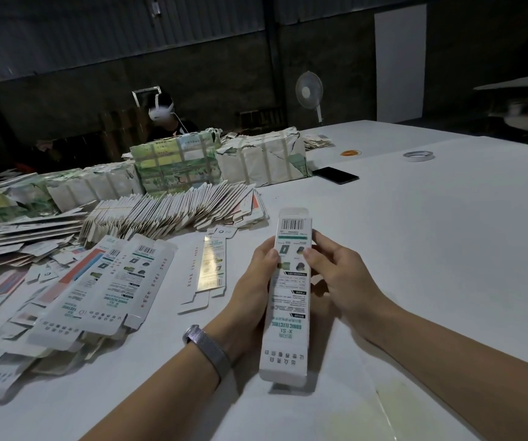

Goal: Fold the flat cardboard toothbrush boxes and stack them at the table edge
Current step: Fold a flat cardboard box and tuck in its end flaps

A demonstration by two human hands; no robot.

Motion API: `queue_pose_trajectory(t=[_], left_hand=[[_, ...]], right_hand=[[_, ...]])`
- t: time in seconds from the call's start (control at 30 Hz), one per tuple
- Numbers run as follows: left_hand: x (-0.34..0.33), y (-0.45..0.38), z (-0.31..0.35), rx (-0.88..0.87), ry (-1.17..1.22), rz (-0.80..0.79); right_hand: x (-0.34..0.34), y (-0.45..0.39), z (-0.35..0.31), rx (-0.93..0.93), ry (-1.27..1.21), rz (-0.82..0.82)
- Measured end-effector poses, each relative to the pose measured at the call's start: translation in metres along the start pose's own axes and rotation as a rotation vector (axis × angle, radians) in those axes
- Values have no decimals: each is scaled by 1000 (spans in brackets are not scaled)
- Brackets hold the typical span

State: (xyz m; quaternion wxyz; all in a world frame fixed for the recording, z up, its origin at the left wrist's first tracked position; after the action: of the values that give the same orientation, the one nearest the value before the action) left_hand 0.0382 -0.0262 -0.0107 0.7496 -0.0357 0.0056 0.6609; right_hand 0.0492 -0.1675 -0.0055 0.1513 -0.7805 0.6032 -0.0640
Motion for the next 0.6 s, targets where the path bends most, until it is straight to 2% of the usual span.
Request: queue_pose_trajectory(t=[0.2, 0.6], left_hand=[[0, -2, -1, 10, -67, 53], [-7, 1, -1, -19, 31, -18]], right_hand=[[6, -4, 0, -33, 13, 16], [11, -7, 3, -34, -133, -7]])
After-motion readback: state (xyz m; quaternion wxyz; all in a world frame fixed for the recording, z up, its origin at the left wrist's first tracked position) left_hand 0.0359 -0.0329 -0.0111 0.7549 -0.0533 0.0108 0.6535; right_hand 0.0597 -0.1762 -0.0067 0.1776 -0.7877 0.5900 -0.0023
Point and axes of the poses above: each hand's wrist, its own y-axis away from the middle knuckle, its own x-axis out of the back of the hand, z = x × y, the point moved 3 cm from there along -y, towards the middle knuckle, and after that the axes turned 4 degrees about x, right-handed, at the moved point
